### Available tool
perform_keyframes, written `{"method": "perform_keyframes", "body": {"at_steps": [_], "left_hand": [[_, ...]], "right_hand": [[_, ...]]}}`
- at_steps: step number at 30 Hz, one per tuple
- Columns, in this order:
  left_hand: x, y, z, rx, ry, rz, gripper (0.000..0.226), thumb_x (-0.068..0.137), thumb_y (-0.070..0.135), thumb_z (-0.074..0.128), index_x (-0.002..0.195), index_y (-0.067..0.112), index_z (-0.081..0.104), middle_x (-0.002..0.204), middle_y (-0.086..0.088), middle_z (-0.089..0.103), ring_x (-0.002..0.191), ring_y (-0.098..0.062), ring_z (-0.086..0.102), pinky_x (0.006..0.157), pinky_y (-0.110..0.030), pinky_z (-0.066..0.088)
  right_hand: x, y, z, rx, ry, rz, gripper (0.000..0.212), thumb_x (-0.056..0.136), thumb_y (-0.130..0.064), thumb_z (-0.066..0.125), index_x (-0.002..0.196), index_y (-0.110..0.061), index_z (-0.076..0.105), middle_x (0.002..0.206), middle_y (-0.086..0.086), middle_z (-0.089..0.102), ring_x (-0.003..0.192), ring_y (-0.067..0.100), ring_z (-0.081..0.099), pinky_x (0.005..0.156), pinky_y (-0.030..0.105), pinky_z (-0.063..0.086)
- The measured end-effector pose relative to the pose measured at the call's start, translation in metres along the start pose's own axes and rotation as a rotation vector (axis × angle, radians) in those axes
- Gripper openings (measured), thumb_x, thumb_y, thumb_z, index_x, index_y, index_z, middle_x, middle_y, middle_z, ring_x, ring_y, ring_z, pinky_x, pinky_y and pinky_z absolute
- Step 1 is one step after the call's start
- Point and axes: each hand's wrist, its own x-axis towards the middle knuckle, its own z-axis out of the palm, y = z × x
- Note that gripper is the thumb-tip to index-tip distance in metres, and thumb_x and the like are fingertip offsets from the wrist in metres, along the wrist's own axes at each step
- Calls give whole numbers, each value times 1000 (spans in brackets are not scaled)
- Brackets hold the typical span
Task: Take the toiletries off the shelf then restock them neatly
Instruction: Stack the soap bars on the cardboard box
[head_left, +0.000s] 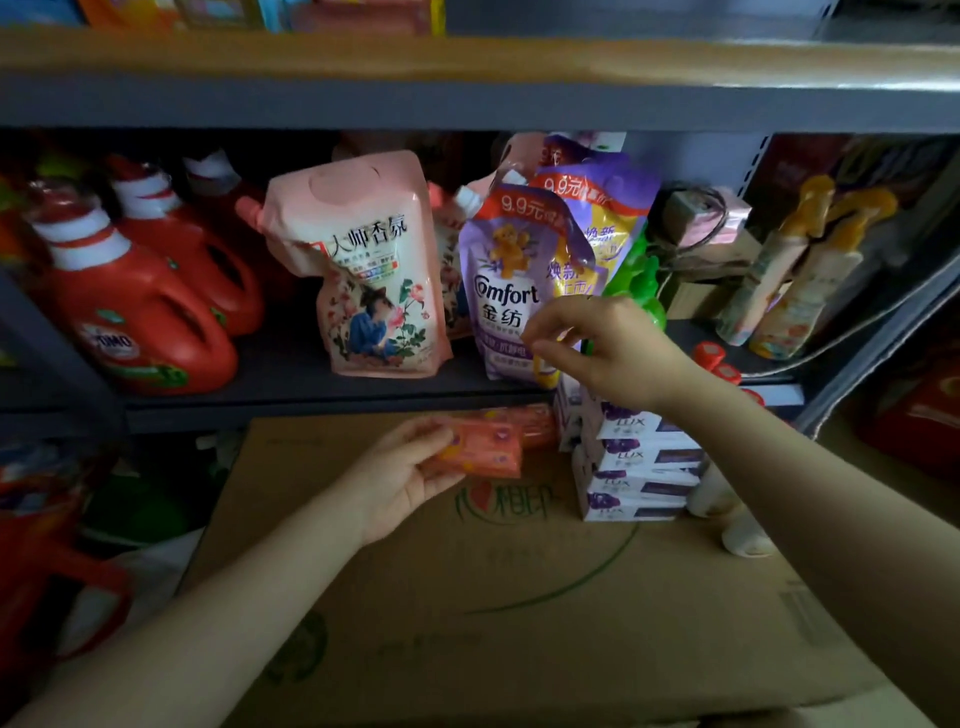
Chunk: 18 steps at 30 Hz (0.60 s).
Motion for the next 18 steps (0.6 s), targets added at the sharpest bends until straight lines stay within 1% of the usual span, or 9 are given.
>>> {"method": "perform_keyframes", "body": {"at_steps": [3, 7, 9, 10, 12, 13, 14, 15, 18], "left_hand": [[2, -11, 5, 274, 161, -14, 20, 83, 5, 64, 99, 11, 54, 106, -11, 61, 95, -21, 63, 78, -32, 54], [10, -26, 11, 537, 234, 56, 30, 83, 19, 68, 107, 14, 51, 103, -4, 61, 91, -16, 61, 76, -25, 49], [17, -30, 13, 856, 258, 151, 30, 84, 30, 67, 106, 18, 51, 106, -1, 59, 96, -17, 58, 79, -28, 46], [21, -30, 13, 1065, 235, 183, 31, 84, 36, 65, 107, 19, 51, 110, -1, 57, 102, -19, 55, 84, -31, 45], [27, -26, 14, 1434, 166, 209, 42, 85, 46, 59, 117, 20, 50, 123, -3, 46, 119, -23, 43, 97, -34, 39], [27, -20, 15, 1529, 157, 234, 47, 86, 48, 57, 122, 20, 48, 128, -3, 40, 123, -24, 38, 100, -35, 36], [27, -11, 15, 1561, 162, 302, 48, 87, 47, 57, 124, 18, 47, 129, -3, 38, 124, -23, 36, 101, -34, 35], [24, 2, 14, 1534, 170, 426, 46, 87, 43, 58, 124, 16, 48, 128, -3, 39, 124, -23, 38, 101, -33, 36], [6, 58, 12, 1405, 196, 940, 35, 87, 30, 58, 112, 6, 56, 116, -7, 49, 112, -23, 49, 96, -34, 42]], "right_hand": [[2, 3, 1, -24, -22, 20, 14, 85, -12, 56, 92, -5, 67, 89, 6, 68, 77, 9, 58, 67, 13, 44], [6, 2, 1, -44, -46, 45, 11, 87, -10, 58, 92, -5, 67, 89, 7, 69, 73, 12, 60, 67, 15, 44], [9, 0, 0, -35, -53, 47, 11, 87, -10, 58, 91, -5, 67, 87, 7, 69, 73, 9, 58, 66, 16, 44], [10, -1, 0, -31, -54, 44, 12, 87, -11, 57, 90, -5, 67, 87, 6, 69, 75, 9, 57, 66, 16, 45], [15, -4, -3, -31, -55, 33, 16, 86, -16, 55, 90, -6, 67, 86, 4, 68, 77, 9, 57, 66, 18, 46], [18, -7, -4, -34, -49, 23, 18, 86, -18, 54, 90, -6, 67, 85, 2, 68, 77, 8, 57, 67, 19, 46], [21, -11, -6, -38, -36, 11, 20, 85, -19, 53, 90, -6, 68, 85, 0, 67, 76, 7, 57, 67, 21, 47], [26, -16, -9, -40, -15, -2, 20, 85, -20, 53, 91, -7, 68, 85, -1, 67, 76, 7, 57, 68, 22, 47], [46, -32, -19, -53, 92, -50, 20, 84, -19, 54, 91, -7, 68, 82, -2, 66, 75, 6, 56, 66, 11, 42]]}}
